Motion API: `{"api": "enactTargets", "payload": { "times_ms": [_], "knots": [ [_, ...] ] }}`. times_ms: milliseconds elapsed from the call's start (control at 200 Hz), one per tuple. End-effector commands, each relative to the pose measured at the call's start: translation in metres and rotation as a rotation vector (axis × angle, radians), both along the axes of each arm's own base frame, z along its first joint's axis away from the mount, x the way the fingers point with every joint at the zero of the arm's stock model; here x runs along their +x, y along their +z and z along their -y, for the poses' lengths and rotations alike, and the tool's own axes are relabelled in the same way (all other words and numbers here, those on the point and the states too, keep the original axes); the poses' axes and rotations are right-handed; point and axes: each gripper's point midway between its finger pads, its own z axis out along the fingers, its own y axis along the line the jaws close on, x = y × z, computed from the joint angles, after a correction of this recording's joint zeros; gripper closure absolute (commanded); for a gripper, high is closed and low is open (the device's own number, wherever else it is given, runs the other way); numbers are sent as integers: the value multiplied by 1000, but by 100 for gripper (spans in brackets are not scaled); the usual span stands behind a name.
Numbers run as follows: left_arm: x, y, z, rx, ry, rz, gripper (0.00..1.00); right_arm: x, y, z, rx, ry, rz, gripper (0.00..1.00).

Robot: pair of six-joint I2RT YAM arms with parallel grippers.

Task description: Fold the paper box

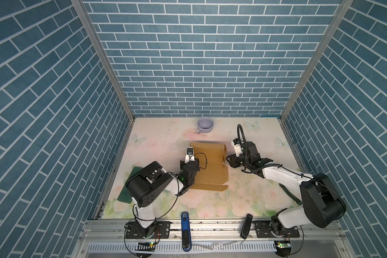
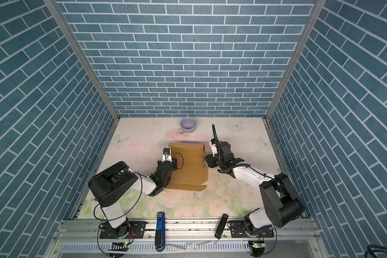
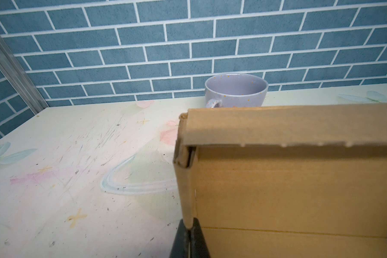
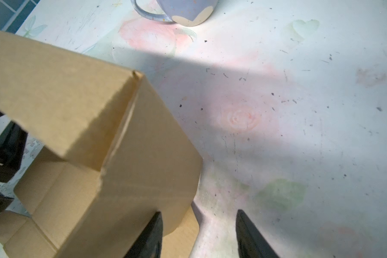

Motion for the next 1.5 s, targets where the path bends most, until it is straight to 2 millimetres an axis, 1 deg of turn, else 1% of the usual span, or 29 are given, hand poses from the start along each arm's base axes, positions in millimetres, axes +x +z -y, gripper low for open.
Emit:
{"api": "enactTargets", "payload": {
  "times_ms": [0,100,330,680,790,990,1145,1400,1495],
  "knots": [
    [-10,-37,1,102,-47,-122,100,8,13,-19,3,73,54,48],
    [-9,-37,1,102,-48,-120,100,9,14,-26,1,88,59,47],
    [-10,-37,1,101,-53,-121,100,17,15,-33,8,90,89,48],
    [-11,-37,5,107,-77,-112,100,39,12,-46,17,96,147,49],
    [-11,-37,5,108,-80,-113,100,45,16,-49,17,100,171,50],
    [-11,-41,7,108,-89,-120,100,54,17,-54,11,108,198,55],
    [-10,-43,7,115,-90,-125,100,59,12,-58,13,117,205,59],
    [-8,-45,8,133,-82,-135,100,64,8,-64,30,125,219,70],
    [-6,-45,8,140,-75,-136,100,64,5,-66,35,128,217,76]
  ]
}}
